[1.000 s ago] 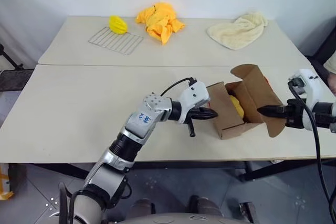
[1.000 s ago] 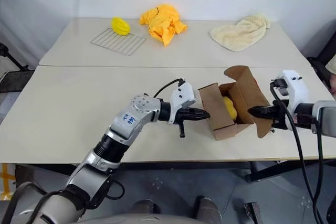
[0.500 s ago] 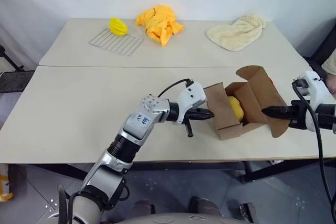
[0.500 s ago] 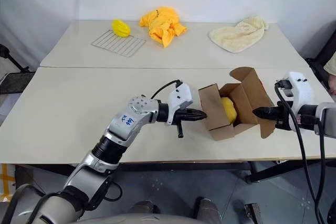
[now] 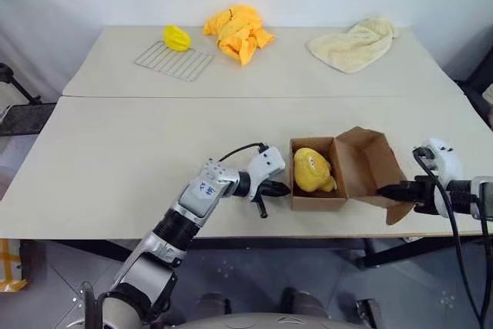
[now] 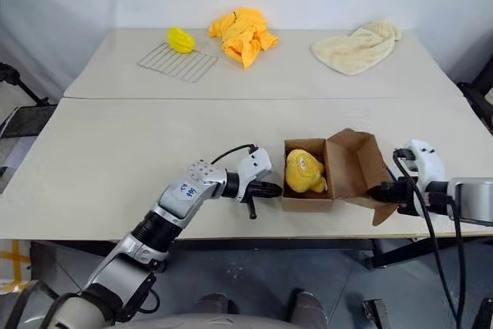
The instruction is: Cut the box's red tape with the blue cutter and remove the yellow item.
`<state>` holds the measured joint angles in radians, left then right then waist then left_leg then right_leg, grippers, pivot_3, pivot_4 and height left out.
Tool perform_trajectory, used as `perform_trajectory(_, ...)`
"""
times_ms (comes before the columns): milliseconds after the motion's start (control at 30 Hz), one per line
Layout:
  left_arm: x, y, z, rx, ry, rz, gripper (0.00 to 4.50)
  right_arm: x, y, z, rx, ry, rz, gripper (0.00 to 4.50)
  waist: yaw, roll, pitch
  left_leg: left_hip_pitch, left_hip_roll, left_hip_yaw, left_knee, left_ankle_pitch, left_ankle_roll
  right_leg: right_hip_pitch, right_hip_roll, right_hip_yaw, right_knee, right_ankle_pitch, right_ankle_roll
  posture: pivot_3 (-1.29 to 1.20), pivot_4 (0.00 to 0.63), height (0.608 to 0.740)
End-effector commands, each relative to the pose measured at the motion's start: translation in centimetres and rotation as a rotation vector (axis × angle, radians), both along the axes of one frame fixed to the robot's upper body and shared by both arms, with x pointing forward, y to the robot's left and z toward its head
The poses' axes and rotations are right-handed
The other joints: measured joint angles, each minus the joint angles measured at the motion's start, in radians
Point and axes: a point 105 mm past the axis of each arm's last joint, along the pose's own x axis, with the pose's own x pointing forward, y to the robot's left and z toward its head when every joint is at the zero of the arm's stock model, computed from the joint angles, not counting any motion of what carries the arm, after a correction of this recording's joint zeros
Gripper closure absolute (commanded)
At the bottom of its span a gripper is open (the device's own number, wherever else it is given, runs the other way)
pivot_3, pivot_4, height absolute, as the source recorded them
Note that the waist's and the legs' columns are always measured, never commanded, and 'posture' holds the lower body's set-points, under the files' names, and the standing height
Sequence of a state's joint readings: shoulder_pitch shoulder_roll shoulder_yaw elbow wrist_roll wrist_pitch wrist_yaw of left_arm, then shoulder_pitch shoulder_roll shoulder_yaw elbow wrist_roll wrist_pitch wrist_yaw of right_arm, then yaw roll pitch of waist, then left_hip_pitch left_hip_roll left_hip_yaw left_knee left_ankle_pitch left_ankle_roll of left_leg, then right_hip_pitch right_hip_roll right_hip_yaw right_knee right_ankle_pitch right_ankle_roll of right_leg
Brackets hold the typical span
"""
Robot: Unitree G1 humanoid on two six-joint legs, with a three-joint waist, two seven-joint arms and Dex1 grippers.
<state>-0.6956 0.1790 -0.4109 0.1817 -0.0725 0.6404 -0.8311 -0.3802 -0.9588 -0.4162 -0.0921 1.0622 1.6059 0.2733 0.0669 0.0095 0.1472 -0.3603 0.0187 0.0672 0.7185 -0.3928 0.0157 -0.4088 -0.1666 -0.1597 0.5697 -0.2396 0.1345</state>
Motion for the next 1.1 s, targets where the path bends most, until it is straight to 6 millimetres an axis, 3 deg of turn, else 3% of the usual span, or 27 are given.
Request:
perform_trajectory(33,-0.4,-1.5,-0.1,0.004,-0.006,-0.045,4.5,0.2,1.0,-0.1,-0.005,-0.018,0.058,4.46,0.002,0.0,0.0,0.0,0.0,0.0,0.0,0.0,0.0,0.0,0.0,-0.001,0.0,0.0,0.0,0.0,0.15,0.74)
perform_trajectory(267,0.0,-1.9,0.2,0.002,-0.02,-0.056,4.5,0.6,1.6,-1.1,-0.05,-0.061,0.124,4.46,0.003,0.0,0.0,0.0,0.0,0.001,0.0,0.0,0.0,0.0,0.0,0.0,-0.002,0.001,0.002,0.0,0.15,0.74)
perform_trajectory(300,0.1,-1.9,0.2,0.003,-0.021,-0.058,4.5,0.7,1.6,-1.1,-0.06,-0.07,0.132,4.27,0.002,0.0,0.0,0.0,0.0,0.001,0.0,0.0,0.0,0.0,0.0,0.0,-0.002,0.001,0.002,0.0,0.15,0.74)
perform_trajectory(400,0.1,-1.6,0.3,0.012,-0.028,-0.062,4.5,1.2,1.4,-0.2,-0.058,-0.133,0.126,3.55,0.001,0.0,0.0,0.0,0.0,0.001,0.0,0.0,0.0,0.0,0.0,0.0,-0.002,0.001,0.002,0.0,0.15,0.74)
perform_trajectory(733,-0.2,-0.7,0.1,0.036,-0.025,-0.072,4.5,1.5,0.8,2.5,-0.021,-0.265,0.131,0.14,-0.013,0.001,0.001,0.0,0.0,0.001,-0.001,0.0,0.0,0.0,0.0,0.0,-0.003,0.001,0.002,0.0,0.15,0.74)
perform_trajectory(1100,-0.3,-0.4,0.0,0.054,-0.027,-0.083,4.5,1.2,-1.0,3.6,-0.037,-0.328,0.099,0.02,-0.014,0.001,0.001,0.0,0.0,0.001,-0.001,0.0,0.0,0.0,0.0,0.0,-0.003,0.001,0.003,0.0,0.15,0.74)
